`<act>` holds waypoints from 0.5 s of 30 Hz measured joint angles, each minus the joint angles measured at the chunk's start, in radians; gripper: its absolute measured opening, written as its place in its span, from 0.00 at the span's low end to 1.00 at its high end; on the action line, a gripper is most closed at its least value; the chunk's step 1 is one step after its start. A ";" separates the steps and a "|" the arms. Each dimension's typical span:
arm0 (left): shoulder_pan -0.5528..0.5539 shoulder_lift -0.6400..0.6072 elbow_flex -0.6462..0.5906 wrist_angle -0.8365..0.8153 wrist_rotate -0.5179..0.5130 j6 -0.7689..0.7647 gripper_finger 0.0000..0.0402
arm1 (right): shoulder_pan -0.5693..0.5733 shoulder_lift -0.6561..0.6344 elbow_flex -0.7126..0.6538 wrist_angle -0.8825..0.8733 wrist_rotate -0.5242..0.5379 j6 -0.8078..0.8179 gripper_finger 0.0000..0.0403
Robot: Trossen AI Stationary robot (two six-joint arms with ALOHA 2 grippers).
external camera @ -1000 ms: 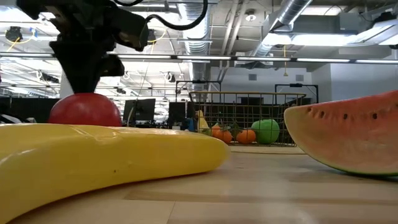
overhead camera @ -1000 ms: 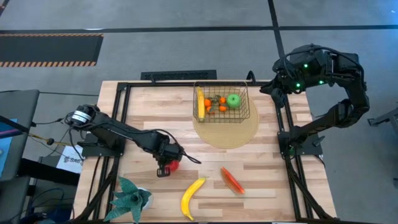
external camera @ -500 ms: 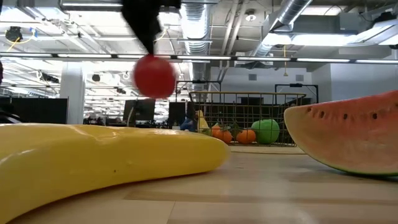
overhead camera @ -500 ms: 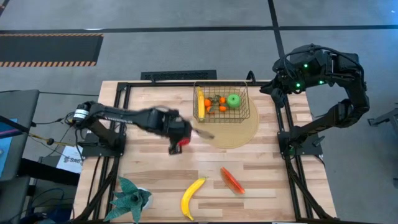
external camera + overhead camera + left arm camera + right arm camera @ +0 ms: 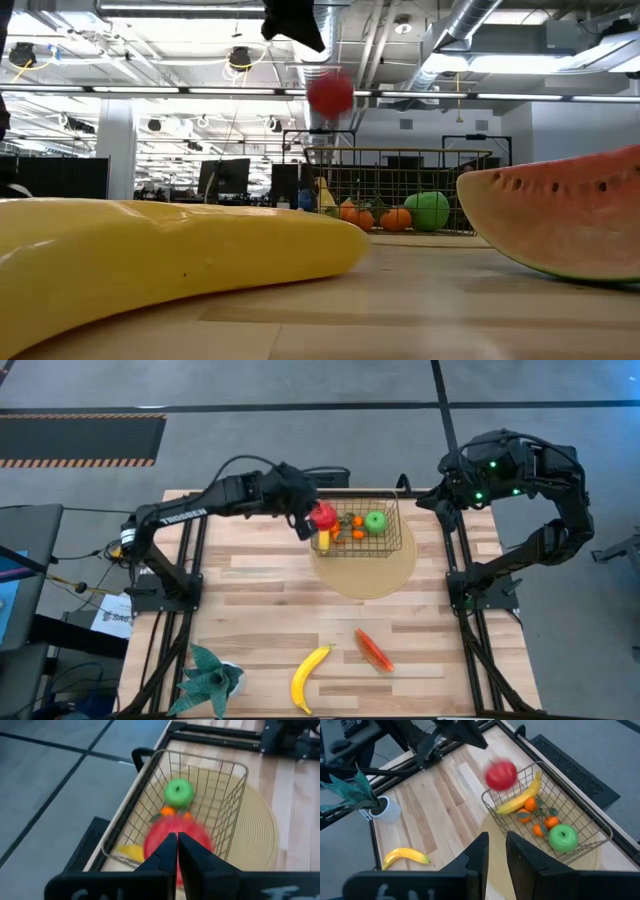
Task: Build produce basket
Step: Put the red apple into the wire basket
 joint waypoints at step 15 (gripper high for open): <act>0.001 0.203 0.000 0.097 0.219 0.077 0.00 | 0.000 0.000 0.000 0.004 0.002 0.047 0.21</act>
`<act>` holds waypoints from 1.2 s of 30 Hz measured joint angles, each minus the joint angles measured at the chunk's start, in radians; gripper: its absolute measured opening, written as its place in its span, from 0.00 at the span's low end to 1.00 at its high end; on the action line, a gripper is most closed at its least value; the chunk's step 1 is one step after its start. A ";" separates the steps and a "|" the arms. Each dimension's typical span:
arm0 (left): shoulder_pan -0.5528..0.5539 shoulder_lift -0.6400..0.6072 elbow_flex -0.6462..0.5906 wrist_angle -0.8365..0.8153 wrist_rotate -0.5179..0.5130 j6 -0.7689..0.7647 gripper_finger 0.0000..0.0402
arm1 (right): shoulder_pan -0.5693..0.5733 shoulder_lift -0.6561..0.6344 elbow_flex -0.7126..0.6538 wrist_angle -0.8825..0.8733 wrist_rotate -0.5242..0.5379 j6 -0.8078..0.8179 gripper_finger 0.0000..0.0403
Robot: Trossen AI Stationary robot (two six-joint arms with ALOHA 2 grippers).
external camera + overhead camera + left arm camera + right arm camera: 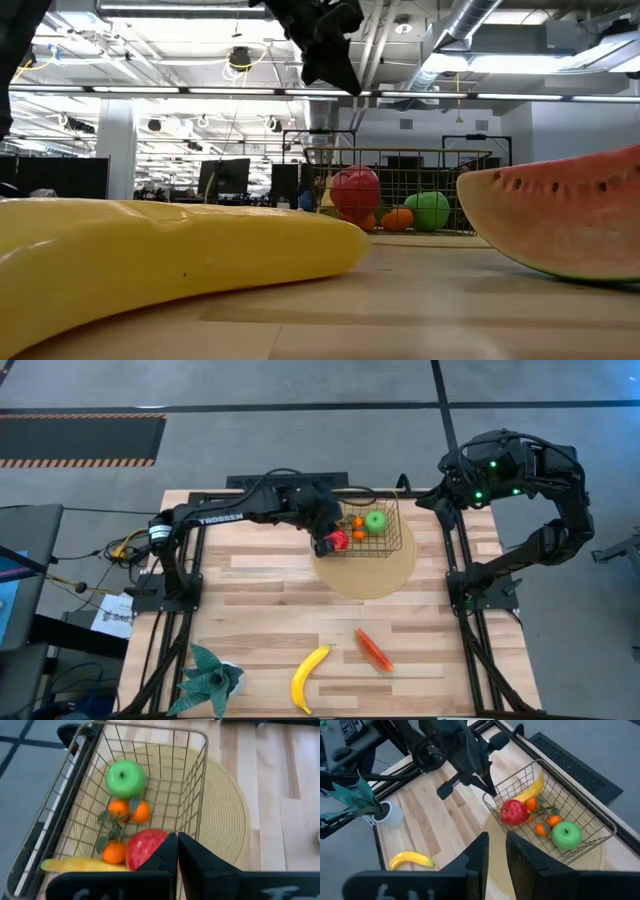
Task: Build produce basket
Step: Put the red apple into the wire basket
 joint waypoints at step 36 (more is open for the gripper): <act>0.045 0.155 -0.094 -0.025 -0.142 0.134 0.00 | 0.000 0.000 0.000 -0.001 0.001 0.005 0.21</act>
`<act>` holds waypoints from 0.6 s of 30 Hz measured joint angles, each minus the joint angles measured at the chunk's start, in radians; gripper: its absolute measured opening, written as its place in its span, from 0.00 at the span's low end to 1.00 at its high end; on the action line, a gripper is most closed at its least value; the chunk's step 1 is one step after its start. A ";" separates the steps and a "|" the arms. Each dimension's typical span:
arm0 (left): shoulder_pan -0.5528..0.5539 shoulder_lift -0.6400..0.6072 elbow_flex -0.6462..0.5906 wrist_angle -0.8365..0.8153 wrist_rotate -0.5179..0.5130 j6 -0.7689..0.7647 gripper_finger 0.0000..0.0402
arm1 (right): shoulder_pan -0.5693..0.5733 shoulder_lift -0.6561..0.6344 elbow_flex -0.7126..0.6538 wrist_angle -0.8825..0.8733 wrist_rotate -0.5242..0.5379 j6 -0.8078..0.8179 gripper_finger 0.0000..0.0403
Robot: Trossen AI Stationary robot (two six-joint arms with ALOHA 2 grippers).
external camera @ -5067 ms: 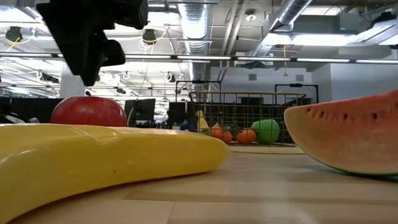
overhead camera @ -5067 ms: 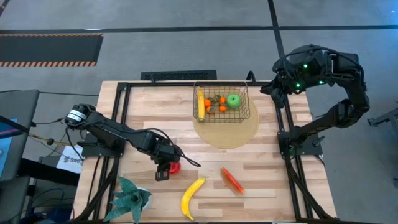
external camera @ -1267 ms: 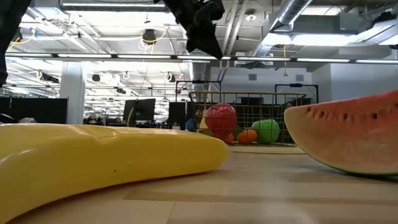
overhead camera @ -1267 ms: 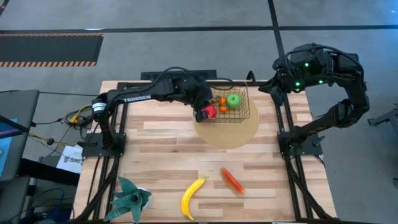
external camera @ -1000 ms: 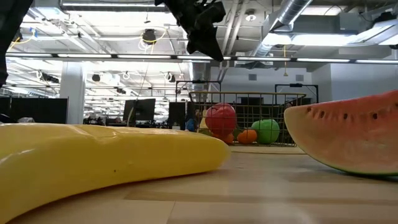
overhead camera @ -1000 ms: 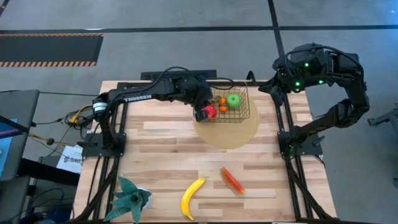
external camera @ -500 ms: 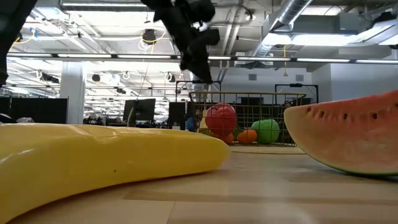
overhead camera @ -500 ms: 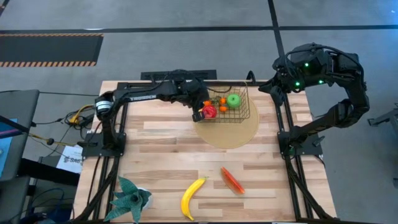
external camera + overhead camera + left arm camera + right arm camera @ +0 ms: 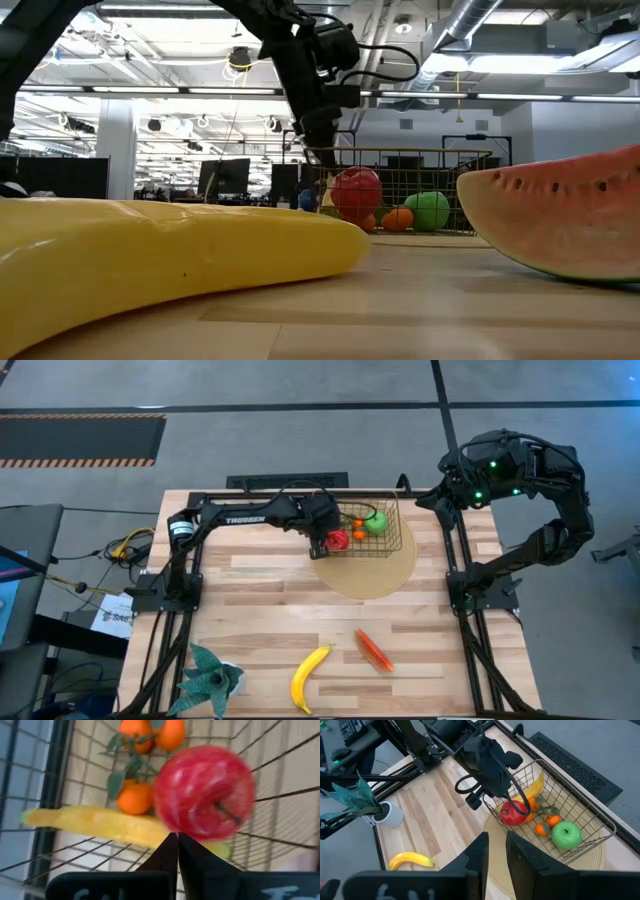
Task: Build produce basket
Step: Put the red apple into the wire basket, then put the red watermelon into the wire basket
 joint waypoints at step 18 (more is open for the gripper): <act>-0.001 0.049 0.074 0.097 0.120 -0.028 0.00 | 0.000 0.000 0.000 -0.009 0.001 0.001 0.21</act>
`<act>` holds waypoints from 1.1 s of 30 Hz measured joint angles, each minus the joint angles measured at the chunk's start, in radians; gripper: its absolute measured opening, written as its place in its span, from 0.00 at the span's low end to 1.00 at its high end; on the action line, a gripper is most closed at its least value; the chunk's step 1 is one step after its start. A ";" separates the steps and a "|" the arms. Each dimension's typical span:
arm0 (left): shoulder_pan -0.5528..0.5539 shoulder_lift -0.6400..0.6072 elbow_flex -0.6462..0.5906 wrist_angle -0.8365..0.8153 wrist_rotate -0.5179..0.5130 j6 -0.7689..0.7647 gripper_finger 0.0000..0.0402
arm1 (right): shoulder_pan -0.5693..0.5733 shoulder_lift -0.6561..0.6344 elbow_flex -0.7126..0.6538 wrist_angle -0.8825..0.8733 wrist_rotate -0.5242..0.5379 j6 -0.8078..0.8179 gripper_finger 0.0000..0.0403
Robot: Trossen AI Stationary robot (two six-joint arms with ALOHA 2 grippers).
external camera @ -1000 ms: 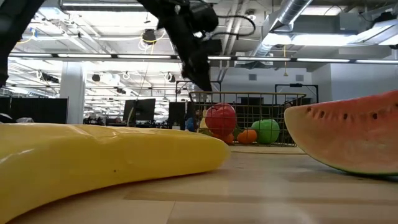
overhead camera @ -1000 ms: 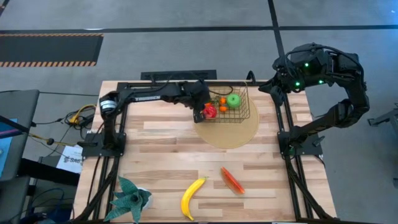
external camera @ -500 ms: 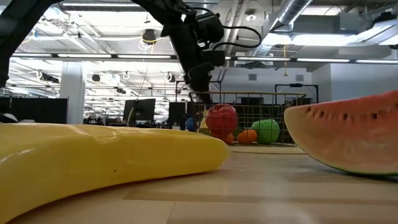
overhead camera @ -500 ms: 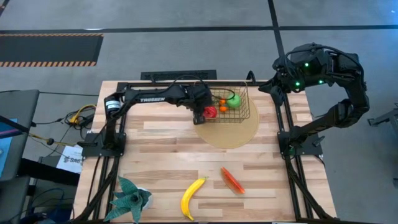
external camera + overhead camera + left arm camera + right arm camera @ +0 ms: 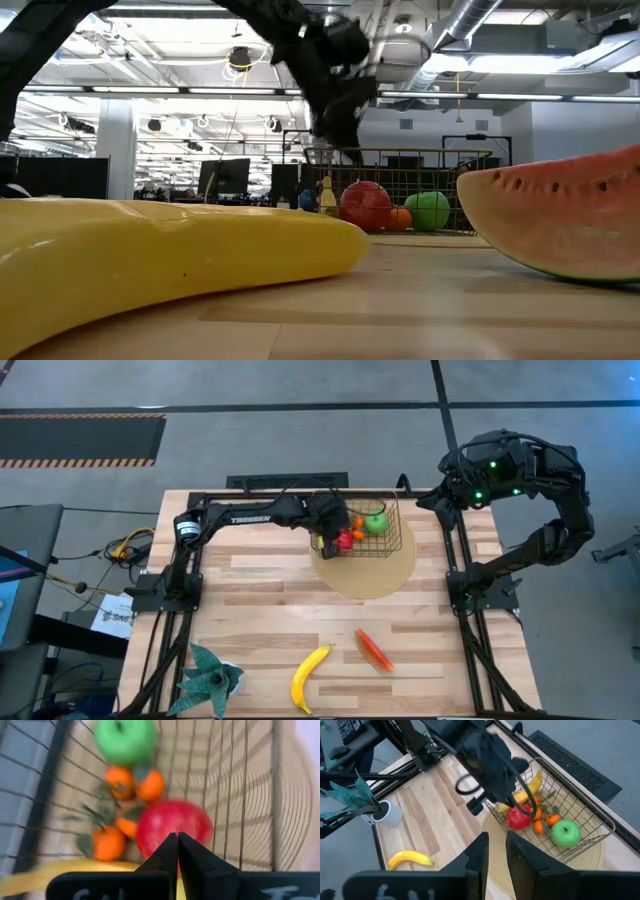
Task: Build produce basket
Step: Put the red watermelon into the wire basket
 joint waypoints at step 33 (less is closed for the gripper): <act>-0.434 -0.554 -0.282 -0.619 -0.121 -0.705 0.00 | 0.590 -0.067 -0.543 -0.037 -0.004 0.792 0.11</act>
